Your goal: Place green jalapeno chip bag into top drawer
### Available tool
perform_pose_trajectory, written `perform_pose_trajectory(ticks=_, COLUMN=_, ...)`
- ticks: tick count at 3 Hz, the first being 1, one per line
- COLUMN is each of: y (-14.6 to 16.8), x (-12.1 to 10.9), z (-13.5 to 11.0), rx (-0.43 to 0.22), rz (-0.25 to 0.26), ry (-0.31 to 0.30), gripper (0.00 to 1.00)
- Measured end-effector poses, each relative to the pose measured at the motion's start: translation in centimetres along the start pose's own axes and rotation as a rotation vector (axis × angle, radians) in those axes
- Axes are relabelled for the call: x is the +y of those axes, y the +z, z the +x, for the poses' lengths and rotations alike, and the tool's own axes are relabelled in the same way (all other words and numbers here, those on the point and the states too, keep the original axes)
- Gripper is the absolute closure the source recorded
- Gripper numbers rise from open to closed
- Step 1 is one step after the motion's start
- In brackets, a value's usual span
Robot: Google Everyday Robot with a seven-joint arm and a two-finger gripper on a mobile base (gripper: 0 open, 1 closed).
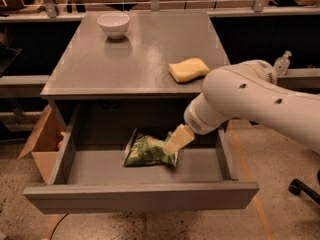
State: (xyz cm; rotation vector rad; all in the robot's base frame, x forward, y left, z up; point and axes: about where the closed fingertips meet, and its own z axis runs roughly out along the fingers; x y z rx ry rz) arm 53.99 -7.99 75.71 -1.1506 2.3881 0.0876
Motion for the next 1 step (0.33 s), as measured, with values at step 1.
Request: perform_pose_trajectory(ticks=1, y=-1.66, x=-0.89, z=4.29, rx=0.007, rz=0.014, ry=0.103, gripper=0.00)
